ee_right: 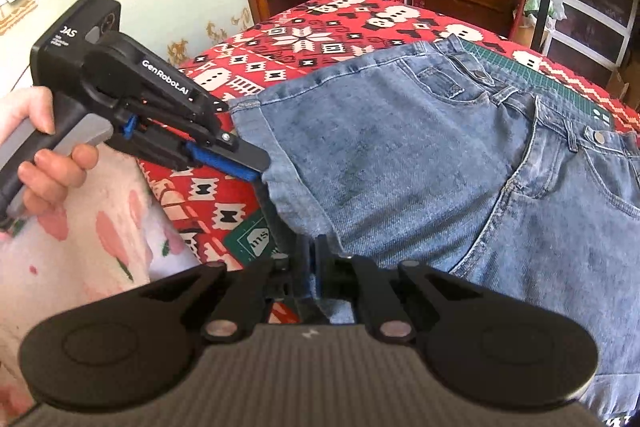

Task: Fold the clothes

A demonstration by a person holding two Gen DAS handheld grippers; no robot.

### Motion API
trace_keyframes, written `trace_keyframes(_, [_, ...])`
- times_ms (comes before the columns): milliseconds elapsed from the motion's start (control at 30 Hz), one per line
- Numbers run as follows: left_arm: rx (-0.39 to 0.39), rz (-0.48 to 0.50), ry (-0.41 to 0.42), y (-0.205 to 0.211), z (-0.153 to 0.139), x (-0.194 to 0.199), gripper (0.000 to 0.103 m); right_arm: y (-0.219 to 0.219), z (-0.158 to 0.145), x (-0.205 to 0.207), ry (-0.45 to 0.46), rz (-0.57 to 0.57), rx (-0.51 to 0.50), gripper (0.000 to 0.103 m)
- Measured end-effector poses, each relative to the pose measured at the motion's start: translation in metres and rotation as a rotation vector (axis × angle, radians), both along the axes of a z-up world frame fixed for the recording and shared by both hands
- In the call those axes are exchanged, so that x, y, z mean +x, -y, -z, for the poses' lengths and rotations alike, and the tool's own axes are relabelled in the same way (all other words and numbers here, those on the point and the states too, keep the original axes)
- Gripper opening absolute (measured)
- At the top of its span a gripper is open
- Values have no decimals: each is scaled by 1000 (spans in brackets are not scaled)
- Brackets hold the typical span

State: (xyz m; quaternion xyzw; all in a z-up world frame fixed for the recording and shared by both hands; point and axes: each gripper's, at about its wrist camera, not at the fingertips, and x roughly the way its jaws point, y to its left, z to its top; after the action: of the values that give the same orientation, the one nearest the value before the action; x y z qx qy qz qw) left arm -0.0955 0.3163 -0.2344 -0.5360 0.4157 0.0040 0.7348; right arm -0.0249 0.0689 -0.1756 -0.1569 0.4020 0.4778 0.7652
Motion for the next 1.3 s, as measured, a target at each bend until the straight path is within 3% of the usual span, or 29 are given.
trace_keyframes(67, [-43, -22, -13, 4, 6, 1, 32, 0, -1, 0, 3, 4, 3, 2])
trace_keyframes(233, [-74, -60, -15, 10, 13, 5, 27, 0, -2, -2, 9, 0, 2, 2])
trace_keyframes(267, [-57, -57, -17, 10, 12, 6, 11, 0, -1, -2, 8, -2, 1, 2])
trace_keyframes(300, [-36, -50, -19, 11, 11, 6, 4, -1, -1, -2, 5, -7, -3, 2])
trace_keyframes(567, [134, 7, -38, 15, 5, 10, 3, -15, 17, -7, -14, -50, -67, 2])
trace_keyframes(733, [140, 35, -23, 13, 2, 11, 7, -7, 24, -1, -96, -18, -35, 10])
trace_keyframes(867, [190, 27, -2, 4, -6, 1, 15, 1, 19, 0, -108, -6, -13, 10])
trace_keyframes(1067, [229, -49, 25, -25, -18, -11, 15, 4, 11, 11, -123, 56, 61, 10])
trace_keyframes(1167, [299, -54, 42, -37, -28, -7, 6, 3, 15, 18, -135, 76, 43, 11])
trace_keyframes(1300, [344, -36, 49, -52, -24, 12, 6, 6, 26, 21, -138, 104, -3, 9])
